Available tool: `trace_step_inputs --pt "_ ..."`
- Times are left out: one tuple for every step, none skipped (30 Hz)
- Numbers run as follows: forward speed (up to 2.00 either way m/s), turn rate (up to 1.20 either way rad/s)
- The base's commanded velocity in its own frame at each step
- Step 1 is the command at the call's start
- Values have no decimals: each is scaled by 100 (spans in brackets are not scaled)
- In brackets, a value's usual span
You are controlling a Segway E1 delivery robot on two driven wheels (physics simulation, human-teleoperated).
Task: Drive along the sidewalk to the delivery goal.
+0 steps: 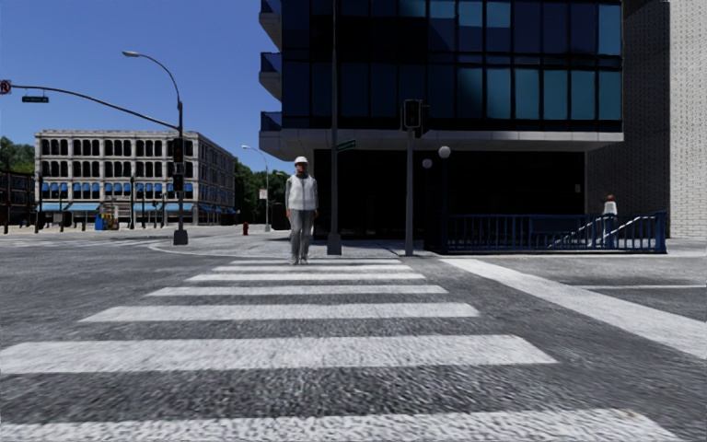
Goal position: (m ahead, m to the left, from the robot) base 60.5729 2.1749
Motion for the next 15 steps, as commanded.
trace_step_inputs --pt "172 0" --pt "172 0" --pt "146 0" --pt "137 42" --pt "133 60" --pt "133 60" --pt "132 77" --pt "132 81" --pt "132 82" --pt "132 82" --pt "132 82" --pt "132 83" --pt "133 83" --pt "133 83" --pt "133 83"
